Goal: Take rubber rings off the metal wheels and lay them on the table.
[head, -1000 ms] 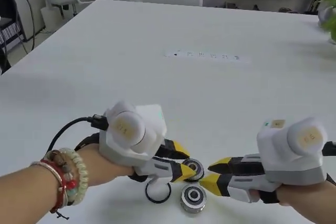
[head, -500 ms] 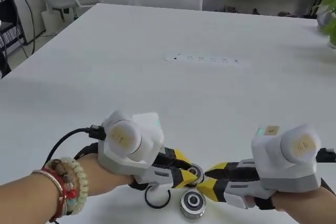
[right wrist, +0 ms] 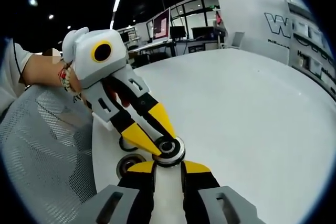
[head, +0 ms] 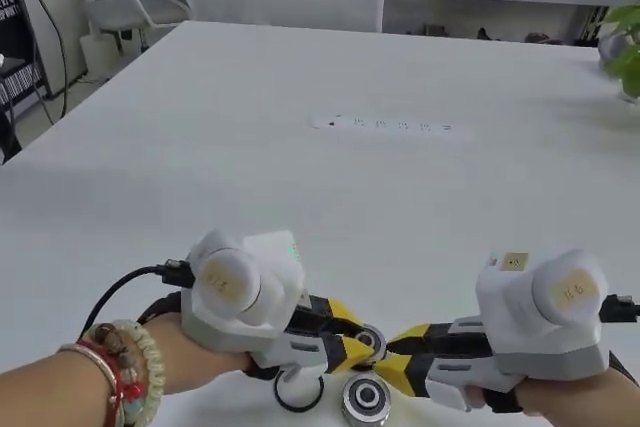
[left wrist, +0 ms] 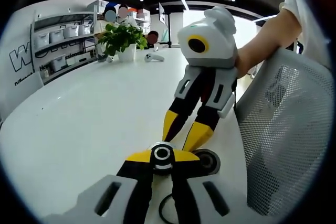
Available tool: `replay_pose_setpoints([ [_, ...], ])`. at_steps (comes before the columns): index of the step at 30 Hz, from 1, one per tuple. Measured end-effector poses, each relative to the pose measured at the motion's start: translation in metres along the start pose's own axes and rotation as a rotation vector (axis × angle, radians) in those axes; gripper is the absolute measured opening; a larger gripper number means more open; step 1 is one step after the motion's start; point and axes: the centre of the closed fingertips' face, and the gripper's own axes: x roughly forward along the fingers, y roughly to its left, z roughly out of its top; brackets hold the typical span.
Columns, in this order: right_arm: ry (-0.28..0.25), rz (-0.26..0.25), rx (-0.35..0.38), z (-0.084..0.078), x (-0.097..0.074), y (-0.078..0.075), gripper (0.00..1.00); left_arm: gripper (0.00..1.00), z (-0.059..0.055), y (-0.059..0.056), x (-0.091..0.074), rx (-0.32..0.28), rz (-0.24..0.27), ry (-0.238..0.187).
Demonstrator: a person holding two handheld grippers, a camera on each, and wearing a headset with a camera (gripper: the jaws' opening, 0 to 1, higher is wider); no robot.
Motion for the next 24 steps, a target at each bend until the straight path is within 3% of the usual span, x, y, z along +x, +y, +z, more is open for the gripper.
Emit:
replay_pose_setpoints([
  [14,0.022,-0.020,-0.116,-0.0009,0.0011,-0.0025,0.14,0.07,-0.0011,0.0008,0.0007,-0.007,0.007,-0.011],
  [24,0.033,-0.022,-0.113,-0.0020,0.0012,-0.0030,0.12,0.07,-0.0007,0.0011,0.0014,-0.009,0.010,-0.018],
])
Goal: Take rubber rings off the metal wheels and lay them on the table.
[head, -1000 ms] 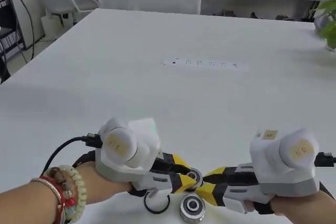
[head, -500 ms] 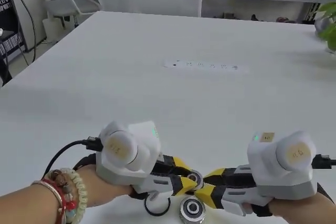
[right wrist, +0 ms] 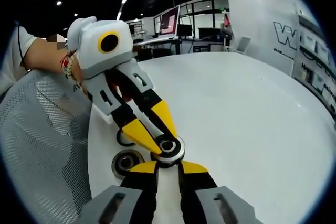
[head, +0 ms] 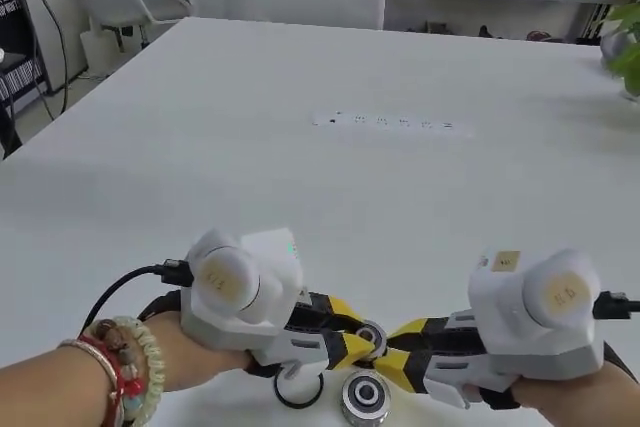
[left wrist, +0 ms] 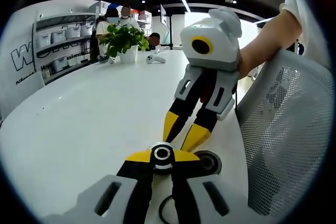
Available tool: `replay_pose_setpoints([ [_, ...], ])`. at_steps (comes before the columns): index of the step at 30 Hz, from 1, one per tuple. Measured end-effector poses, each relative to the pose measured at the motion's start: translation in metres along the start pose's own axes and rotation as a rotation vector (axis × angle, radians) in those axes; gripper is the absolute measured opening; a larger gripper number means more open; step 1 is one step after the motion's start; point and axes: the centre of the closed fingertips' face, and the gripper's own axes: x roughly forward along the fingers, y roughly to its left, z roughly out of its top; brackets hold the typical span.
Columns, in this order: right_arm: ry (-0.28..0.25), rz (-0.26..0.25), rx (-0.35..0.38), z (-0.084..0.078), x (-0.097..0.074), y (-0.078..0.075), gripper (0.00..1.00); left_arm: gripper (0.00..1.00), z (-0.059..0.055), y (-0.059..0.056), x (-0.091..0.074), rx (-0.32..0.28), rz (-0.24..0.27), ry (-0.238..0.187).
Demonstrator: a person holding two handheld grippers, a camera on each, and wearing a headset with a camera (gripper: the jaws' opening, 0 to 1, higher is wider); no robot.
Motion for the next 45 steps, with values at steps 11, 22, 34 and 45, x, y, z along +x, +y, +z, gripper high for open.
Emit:
replay_pose_setpoints([
  [11,0.018,-0.023,-0.035,0.000,-0.001,-0.003,0.05,0.07,0.000,0.003,0.000,-0.012,0.017,-0.005],
  [22,0.021,-0.057,0.078,-0.001,-0.003,-0.012,0.00,0.07,0.000,0.003,0.001,-0.007,0.013,-0.009],
  [34,-0.071,-0.017,0.388,0.004,-0.010,-0.017,0.00,0.07,0.000,0.003,0.001,-0.002,0.011,-0.005],
  [45,-0.118,0.043,0.586,0.005,-0.009,-0.013,0.00,0.07,0.000,0.002,0.001,0.000,0.003,-0.012],
])
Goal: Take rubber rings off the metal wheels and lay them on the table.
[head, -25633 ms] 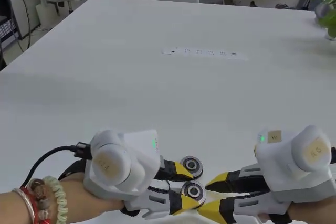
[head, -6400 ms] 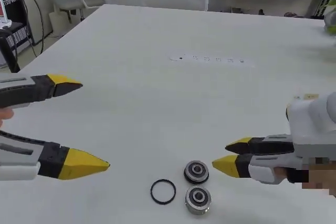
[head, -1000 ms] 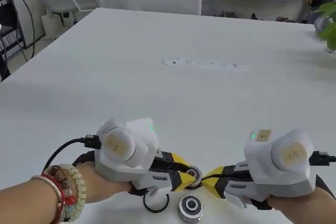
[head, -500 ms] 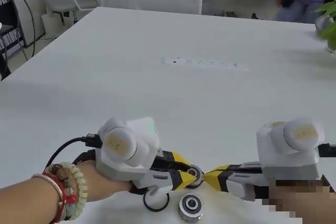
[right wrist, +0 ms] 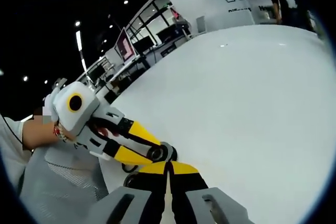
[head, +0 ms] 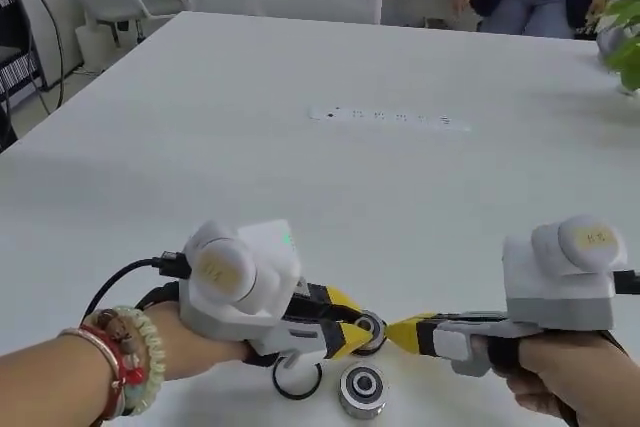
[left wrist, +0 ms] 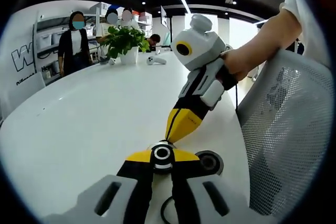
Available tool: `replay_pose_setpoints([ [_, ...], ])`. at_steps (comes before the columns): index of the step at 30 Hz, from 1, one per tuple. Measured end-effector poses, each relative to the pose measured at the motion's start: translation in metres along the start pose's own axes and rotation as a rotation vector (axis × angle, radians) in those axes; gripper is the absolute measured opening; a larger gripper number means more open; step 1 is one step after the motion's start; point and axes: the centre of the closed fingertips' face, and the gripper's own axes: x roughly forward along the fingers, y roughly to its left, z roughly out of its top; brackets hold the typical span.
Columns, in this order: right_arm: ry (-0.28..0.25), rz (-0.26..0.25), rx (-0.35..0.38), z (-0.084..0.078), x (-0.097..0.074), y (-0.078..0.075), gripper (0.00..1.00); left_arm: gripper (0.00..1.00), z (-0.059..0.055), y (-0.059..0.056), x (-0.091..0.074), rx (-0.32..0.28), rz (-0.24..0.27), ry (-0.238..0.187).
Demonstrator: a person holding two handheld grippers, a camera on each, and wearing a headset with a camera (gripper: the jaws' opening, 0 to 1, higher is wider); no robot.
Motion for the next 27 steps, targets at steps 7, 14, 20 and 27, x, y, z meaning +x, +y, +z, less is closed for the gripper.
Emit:
replay_pose_setpoints([
  [7,-0.014,0.012,0.069,0.001,-0.001,0.001,0.00,0.07,0.000,0.000,0.000,0.005,-0.003,-0.001],
  [14,-0.004,0.013,0.026,0.003,0.001,0.008,0.00,0.07,0.001,0.000,0.000,0.023,-0.015,0.007],
  [20,-0.009,0.021,0.058,0.005,0.000,0.008,0.00,0.07,0.001,0.000,0.000,0.027,-0.009,0.006],
  [27,-0.008,0.025,0.044,0.005,0.001,0.010,0.00,0.07,0.001,-0.001,0.001,0.020,-0.006,0.000],
])
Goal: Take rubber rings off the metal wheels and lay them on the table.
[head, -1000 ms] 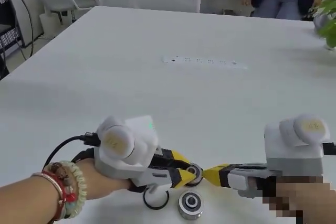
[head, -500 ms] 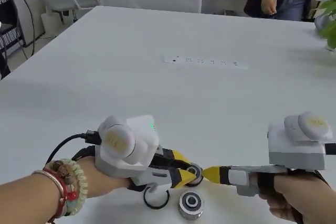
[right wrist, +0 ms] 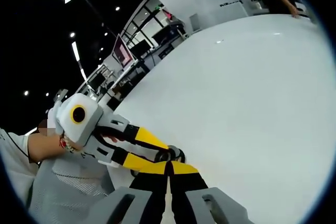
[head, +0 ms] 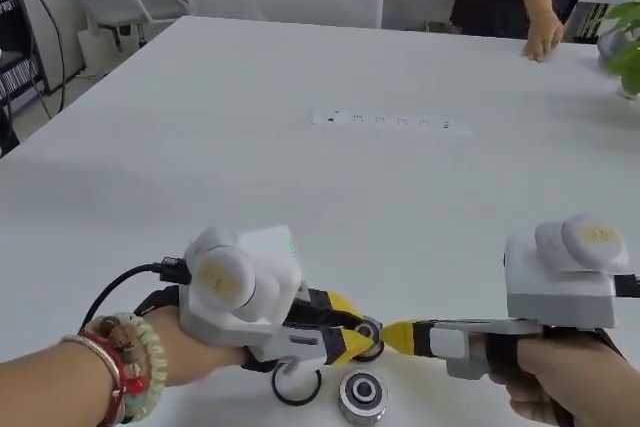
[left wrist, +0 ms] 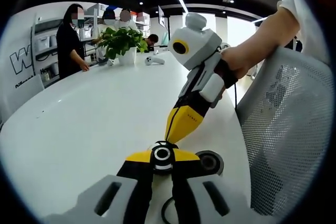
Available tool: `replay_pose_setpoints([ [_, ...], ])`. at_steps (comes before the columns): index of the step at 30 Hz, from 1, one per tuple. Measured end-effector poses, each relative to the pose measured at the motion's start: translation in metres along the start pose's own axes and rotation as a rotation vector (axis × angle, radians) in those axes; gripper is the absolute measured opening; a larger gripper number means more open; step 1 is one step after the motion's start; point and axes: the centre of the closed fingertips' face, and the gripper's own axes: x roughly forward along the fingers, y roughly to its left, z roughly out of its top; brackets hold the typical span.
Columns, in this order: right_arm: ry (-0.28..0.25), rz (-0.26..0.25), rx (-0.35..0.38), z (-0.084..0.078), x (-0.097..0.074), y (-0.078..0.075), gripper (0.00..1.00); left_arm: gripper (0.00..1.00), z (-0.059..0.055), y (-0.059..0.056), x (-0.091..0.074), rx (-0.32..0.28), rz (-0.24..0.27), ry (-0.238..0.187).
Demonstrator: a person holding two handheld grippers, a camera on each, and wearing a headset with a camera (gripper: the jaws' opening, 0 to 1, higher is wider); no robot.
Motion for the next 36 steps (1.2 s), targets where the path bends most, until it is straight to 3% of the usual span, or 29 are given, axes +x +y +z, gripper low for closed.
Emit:
replay_pose_setpoints([
  [20,-0.009,0.019,-0.025,0.003,0.000,0.005,0.00,0.08,0.000,0.000,0.000,-0.006,-0.005,-0.008],
  [36,-0.025,0.072,-0.035,0.005,-0.001,0.015,0.00,0.08,0.000,-0.001,0.000,-0.009,-0.007,-0.008],
])
